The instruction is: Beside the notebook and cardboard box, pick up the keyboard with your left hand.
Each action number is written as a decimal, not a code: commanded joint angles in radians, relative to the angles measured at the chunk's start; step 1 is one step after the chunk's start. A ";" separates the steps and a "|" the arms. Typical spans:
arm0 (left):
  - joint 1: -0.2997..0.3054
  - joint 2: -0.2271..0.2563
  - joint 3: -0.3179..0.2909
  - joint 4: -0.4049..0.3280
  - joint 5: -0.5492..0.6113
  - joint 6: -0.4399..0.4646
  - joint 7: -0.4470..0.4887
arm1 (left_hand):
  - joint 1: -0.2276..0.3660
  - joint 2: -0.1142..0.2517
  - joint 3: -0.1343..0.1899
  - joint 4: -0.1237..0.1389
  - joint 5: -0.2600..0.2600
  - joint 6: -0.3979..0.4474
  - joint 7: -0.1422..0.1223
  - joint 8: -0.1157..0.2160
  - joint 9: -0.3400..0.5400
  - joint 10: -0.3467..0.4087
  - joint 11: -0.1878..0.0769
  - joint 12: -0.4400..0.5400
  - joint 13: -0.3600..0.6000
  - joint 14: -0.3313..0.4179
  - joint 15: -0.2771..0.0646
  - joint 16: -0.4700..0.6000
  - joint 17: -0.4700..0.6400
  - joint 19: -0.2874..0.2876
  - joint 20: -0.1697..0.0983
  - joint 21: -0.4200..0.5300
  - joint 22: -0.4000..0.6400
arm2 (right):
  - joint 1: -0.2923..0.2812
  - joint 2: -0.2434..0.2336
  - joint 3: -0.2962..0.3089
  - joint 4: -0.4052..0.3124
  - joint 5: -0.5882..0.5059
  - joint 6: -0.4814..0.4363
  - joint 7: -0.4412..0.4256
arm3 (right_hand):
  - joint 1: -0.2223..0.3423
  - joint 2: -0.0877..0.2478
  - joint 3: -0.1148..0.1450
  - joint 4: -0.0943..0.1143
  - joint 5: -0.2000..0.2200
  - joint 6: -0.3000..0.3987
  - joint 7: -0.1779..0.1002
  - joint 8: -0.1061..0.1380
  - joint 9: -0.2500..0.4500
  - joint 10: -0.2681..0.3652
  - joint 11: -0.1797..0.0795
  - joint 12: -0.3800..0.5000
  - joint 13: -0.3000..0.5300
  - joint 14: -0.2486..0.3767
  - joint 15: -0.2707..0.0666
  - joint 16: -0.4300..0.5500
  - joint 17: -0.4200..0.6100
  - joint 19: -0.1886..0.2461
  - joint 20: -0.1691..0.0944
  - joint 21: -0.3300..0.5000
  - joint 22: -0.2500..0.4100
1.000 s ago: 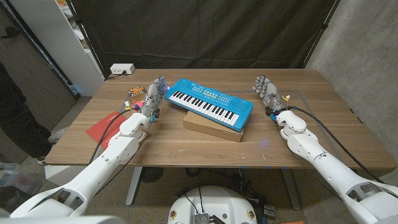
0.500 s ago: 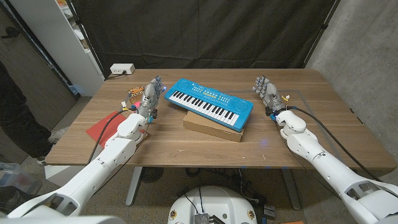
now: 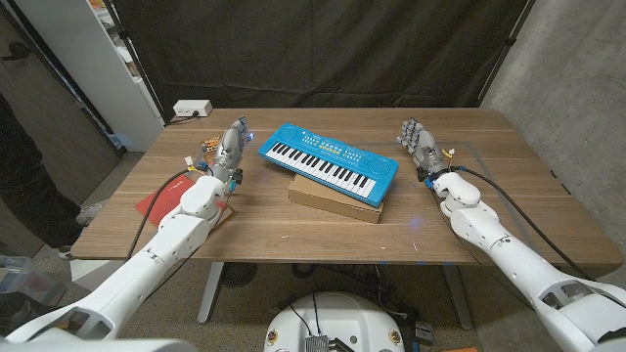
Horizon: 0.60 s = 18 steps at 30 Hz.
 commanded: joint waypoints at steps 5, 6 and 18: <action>-0.046 0.034 -0.007 -0.008 0.026 0.085 0.031 | 0.040 0.015 -0.008 -0.057 -0.020 0.018 0.004 0.008 0.005 0.034 -0.003 0.015 0.004 0.070 0.000 0.004 -0.003 0.006 0.016 0.016 -0.004 | 0.042 0.015 -0.016 0.063 -0.017 0.004 0.021 | -0.005 0.074 0.011 0.000 0.005 0.012 0.002 0.006 0.005 0.011 -0.001 0.007 0.003 0.005 -0.007 0.006 0.003 0.010 -0.065 0.005 0.003; -0.048 0.038 -0.007 -0.012 0.027 0.098 0.035 | 0.045 0.004 -0.012 -0.067 -0.025 0.029 0.007 0.009 0.005 0.044 -0.001 0.016 0.004 0.084 0.003 0.004 -0.003 0.012 0.014 0.015 -0.004 | 0.044 0.016 -0.016 0.067 -0.018 0.005 0.021 | -0.005 0.074 0.011 0.000 0.005 0.012 0.002 0.006 0.005 0.012 -0.001 0.007 0.003 0.005 -0.006 0.005 0.003 0.010 -0.065 0.005 0.003; -0.074 0.072 0.005 -0.052 0.070 0.207 0.088 | 0.125 -0.154 -0.067 -0.217 -0.055 0.035 0.044 -0.010 0.011 0.093 0.088 0.002 0.014 0.157 0.041 -0.016 0.005 0.077 0.122 -0.013 -0.004 | 0.088 0.040 -0.027 0.145 -0.023 0.016 0.048 | -0.006 0.072 0.013 -0.001 0.005 0.012 0.001 0.006 0.005 0.013 0.001 0.007 0.003 0.006 -0.006 0.005 0.003 0.011 -0.064 0.006 0.003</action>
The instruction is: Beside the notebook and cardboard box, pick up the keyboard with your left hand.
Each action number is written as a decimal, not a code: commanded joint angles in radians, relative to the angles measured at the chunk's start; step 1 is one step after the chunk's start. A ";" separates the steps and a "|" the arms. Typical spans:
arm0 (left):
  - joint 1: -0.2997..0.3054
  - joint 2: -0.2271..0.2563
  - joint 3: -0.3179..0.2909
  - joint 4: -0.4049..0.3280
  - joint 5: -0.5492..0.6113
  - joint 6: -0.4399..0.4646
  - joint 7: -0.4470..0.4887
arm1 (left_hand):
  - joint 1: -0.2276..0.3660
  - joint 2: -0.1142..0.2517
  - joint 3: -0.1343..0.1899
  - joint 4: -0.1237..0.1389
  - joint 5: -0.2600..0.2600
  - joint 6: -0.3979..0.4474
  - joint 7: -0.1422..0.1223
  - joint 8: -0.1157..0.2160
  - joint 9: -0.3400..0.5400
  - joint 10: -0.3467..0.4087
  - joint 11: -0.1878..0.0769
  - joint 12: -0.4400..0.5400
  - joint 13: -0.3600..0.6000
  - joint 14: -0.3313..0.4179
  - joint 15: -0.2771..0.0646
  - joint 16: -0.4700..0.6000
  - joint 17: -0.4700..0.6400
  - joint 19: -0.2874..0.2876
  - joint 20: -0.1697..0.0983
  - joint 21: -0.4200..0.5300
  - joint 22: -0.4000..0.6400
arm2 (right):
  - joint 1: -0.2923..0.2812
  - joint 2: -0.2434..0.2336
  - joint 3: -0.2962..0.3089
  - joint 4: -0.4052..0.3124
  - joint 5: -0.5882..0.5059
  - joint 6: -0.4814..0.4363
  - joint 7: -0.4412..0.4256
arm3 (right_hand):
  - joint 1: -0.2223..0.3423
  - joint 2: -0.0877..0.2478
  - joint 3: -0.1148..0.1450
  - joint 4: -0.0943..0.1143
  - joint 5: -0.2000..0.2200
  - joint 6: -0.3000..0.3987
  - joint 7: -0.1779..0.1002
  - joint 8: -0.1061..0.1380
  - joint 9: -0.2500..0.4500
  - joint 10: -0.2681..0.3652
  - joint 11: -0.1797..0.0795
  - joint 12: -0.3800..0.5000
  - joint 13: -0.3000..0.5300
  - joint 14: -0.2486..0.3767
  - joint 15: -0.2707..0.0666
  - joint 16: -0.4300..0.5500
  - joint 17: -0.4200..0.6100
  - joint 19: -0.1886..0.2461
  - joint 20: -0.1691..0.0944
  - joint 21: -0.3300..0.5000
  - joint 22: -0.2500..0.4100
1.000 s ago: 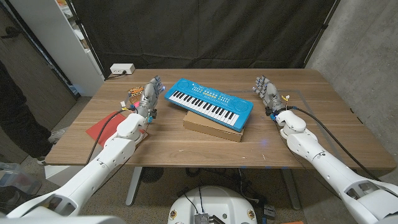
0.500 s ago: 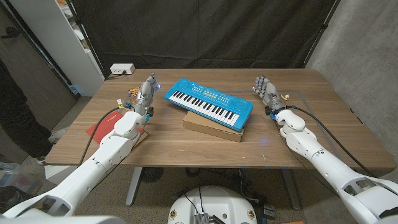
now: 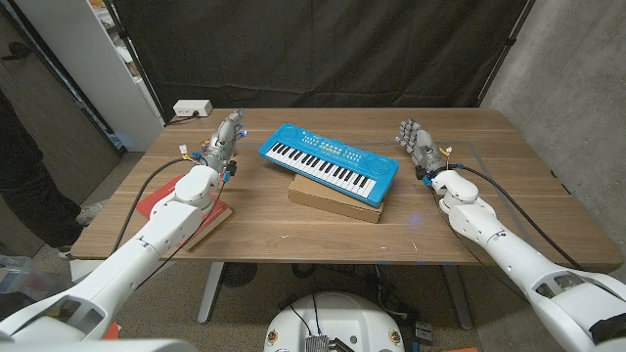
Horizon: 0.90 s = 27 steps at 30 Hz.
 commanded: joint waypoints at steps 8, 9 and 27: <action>-0.064 0.052 0.016 -0.040 0.007 0.182 0.007 | 0.027 -0.067 -0.028 -0.056 -0.002 -0.022 0.120 -0.002 0.005 0.003 0.044 -0.009 0.009 0.000 0.026 -0.011 0.007 0.024 -0.041 -0.017 0.004 | 0.068 0.035 -0.018 0.122 -0.013 0.030 0.049 | 0.000 0.066 0.006 -0.001 0.005 0.015 0.003 0.006 0.005 0.014 0.002 0.008 0.003 0.008 -0.006 0.005 0.002 0.012 -0.064 0.006 0.003; -0.070 0.054 0.015 -0.037 -0.001 0.191 -0.003 | 0.030 -0.077 -0.034 -0.063 -0.001 -0.010 0.132 0.003 0.005 0.011 0.051 -0.006 0.010 0.011 0.035 -0.009 0.008 0.045 -0.051 -0.014 0.004 | 0.071 0.037 -0.018 0.128 -0.012 0.032 0.055 | 0.000 0.066 0.006 -0.001 0.005 0.014 0.003 0.006 0.005 0.014 0.002 0.008 0.003 0.008 -0.006 0.005 0.002 0.011 -0.064 0.005 0.003; -0.155 0.118 0.025 -0.041 -0.108 0.390 -0.122 | 0.067 -0.095 -0.047 -0.095 0.002 0.010 0.175 0.007 0.008 0.051 0.102 0.005 0.019 0.045 0.065 -0.004 0.009 0.105 -0.007 -0.014 0.003 | 0.098 0.050 -0.030 0.152 -0.036 0.113 0.104 | 0.000 0.066 0.008 -0.002 0.005 0.017 0.004 0.007 0.005 0.014 0.001 0.007 0.003 0.009 -0.006 0.005 0.002 0.012 -0.064 0.005 0.003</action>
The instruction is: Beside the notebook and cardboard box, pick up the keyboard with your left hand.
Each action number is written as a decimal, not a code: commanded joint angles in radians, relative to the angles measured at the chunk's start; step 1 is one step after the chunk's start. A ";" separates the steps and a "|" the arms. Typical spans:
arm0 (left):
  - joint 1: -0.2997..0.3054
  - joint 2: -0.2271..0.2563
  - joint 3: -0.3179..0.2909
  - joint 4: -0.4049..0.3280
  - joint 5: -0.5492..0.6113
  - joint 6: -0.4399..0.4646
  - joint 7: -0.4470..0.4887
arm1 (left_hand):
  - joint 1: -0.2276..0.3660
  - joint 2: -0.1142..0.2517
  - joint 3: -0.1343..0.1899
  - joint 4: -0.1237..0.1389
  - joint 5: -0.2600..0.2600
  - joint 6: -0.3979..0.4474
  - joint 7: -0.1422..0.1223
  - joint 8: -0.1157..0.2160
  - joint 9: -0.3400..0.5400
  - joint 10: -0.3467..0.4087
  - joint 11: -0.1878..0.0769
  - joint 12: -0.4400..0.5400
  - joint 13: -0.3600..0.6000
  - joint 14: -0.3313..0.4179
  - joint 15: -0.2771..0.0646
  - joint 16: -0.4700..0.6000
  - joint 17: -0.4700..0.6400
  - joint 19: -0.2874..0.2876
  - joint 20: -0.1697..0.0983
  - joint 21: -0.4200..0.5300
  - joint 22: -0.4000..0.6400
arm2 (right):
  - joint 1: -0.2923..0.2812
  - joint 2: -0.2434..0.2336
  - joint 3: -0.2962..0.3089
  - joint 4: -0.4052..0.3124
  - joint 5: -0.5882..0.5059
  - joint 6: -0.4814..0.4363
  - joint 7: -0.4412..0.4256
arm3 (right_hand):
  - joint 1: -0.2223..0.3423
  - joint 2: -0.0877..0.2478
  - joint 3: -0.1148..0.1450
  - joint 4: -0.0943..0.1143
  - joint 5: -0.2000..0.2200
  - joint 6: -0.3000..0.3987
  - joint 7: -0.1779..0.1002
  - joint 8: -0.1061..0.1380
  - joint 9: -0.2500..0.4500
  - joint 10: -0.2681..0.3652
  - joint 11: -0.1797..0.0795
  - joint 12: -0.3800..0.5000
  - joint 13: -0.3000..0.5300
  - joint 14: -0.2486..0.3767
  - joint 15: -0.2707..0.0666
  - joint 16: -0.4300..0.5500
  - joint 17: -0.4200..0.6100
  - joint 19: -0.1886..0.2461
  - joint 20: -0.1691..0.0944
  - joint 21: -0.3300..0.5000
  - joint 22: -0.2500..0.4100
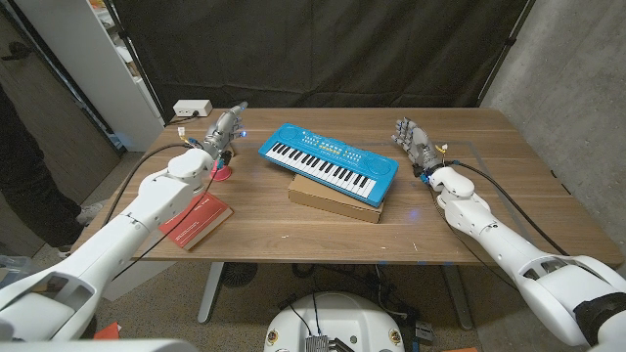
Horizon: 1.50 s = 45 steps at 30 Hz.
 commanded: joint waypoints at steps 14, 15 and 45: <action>-0.113 0.062 0.028 0.038 -0.117 0.210 -0.142 | 0.054 0.001 -0.007 -0.026 0.000 0.064 0.085 0.014 0.005 0.076 0.022 0.031 0.015 0.078 0.015 0.020 0.001 0.116 -0.006 0.013 0.001 | 0.004 0.001 -0.006 -0.024 -0.030 0.091 0.025 | 0.002 0.063 0.011 -0.004 0.005 0.020 -0.001 0.009 0.005 0.019 0.001 0.009 0.003 0.012 0.000 0.006 0.001 0.014 -0.063 0.006 0.003; -0.116 0.065 0.032 0.036 -0.114 0.217 -0.142 | 0.056 0.002 -0.007 -0.026 0.001 0.066 0.085 0.014 0.005 0.078 0.022 0.032 0.015 0.080 0.015 0.021 0.001 0.117 -0.007 0.012 0.001 | 0.003 0.001 -0.005 -0.025 -0.027 0.094 0.029 | 0.002 0.063 0.011 -0.005 0.005 0.021 0.000 0.009 0.005 0.020 0.001 0.009 0.003 0.013 0.000 0.007 0.001 0.014 -0.063 0.006 0.003; -0.205 -0.037 0.024 0.282 -0.257 0.193 -0.315 | 0.158 0.007 -0.029 -0.031 -0.006 0.196 0.089 0.010 0.004 0.198 0.006 0.049 0.020 0.209 -0.015 0.021 -0.001 0.172 -0.005 -0.052 -0.002 | -0.014 -0.013 0.001 -0.069 -0.036 0.137 0.032 | 0.003 0.060 0.015 -0.008 0.006 0.029 0.000 0.010 0.005 0.030 0.002 0.011 0.003 0.023 0.001 0.007 0.000 0.015 -0.066 0.005 0.003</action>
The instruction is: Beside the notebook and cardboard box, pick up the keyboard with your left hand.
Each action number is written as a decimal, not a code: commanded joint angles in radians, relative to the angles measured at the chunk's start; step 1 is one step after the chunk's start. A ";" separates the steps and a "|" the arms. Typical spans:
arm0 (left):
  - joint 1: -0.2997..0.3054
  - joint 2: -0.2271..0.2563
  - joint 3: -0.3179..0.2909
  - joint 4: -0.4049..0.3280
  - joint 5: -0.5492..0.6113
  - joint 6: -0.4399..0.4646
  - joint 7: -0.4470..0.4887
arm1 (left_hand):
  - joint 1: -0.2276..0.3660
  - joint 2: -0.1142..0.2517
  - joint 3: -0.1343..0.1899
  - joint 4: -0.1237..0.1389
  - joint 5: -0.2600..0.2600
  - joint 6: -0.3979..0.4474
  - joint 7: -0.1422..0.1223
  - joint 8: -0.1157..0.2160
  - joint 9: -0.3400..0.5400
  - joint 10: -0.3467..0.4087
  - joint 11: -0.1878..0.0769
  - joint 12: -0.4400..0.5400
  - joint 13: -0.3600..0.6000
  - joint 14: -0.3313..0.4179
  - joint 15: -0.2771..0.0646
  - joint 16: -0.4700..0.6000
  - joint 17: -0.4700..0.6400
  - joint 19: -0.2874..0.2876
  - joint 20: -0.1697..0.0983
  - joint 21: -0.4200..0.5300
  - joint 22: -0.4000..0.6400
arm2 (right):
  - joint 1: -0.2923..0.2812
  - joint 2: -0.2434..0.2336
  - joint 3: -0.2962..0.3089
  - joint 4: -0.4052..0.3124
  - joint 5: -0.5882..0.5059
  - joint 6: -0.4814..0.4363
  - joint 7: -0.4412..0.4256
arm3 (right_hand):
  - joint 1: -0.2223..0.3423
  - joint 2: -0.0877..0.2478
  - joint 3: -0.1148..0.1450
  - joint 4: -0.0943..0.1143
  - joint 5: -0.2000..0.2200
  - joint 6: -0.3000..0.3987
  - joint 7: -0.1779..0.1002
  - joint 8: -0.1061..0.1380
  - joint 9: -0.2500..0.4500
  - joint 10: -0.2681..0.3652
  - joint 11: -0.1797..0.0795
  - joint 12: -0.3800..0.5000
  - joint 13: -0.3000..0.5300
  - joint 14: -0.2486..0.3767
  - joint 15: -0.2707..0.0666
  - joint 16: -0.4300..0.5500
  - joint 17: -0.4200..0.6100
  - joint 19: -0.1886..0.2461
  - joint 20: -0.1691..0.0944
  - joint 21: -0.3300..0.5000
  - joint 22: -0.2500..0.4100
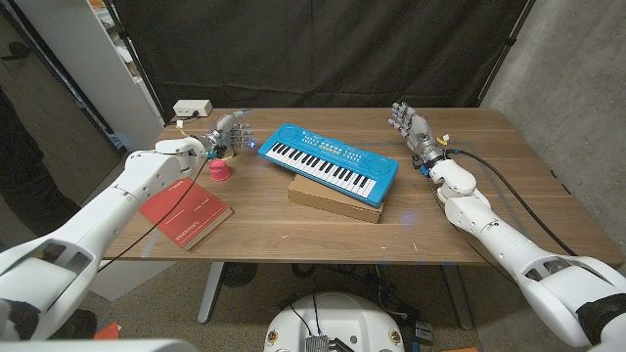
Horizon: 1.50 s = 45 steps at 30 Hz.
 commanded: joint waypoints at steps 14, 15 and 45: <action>-0.103 -0.121 -0.015 0.295 -0.131 -0.036 -0.224 | 0.022 0.004 -0.007 0.002 0.001 -0.010 0.085 -0.007 0.005 -0.006 -0.006 -0.008 0.002 -0.004 -0.004 -0.008 0.003 0.007 -0.002 -0.011 0.004 | 0.000 -0.001 -0.001 -0.002 -0.009 0.005 -0.011 | 0.003 0.060 0.008 0.000 0.006 0.011 0.000 0.003 0.005 0.010 0.001 0.003 0.003 0.010 -0.001 0.007 0.000 0.004 -0.065 0.004 0.003; -0.108 -0.126 -0.015 0.307 -0.135 -0.034 -0.233 | 0.022 0.004 -0.007 0.002 0.001 -0.010 0.085 -0.007 0.005 -0.006 -0.006 -0.009 0.002 -0.005 -0.004 -0.008 0.003 0.008 -0.002 -0.011 0.004 | 0.001 -0.001 -0.001 0.000 -0.007 0.005 -0.009 | 0.003 0.060 0.008 0.000 0.006 0.011 0.001 0.003 0.005 0.010 0.002 0.002 0.003 0.010 -0.001 0.007 0.000 0.005 -0.065 0.005 0.003; -0.372 -0.248 0.102 0.753 0.002 -0.060 -0.536 | 0.032 0.005 -0.031 0.011 0.001 -0.013 0.087 -0.014 0.005 0.003 0.021 -0.020 0.004 0.011 0.013 -0.017 0.001 0.120 -0.010 0.004 0.006 | 0.086 0.048 -0.011 0.149 -0.007 0.046 0.038 | 0.004 0.059 0.012 -0.002 0.006 0.014 0.000 0.001 0.005 0.012 0.000 0.001 0.003 0.012 -0.001 0.005 -0.001 -0.006 -0.075 0.001 0.003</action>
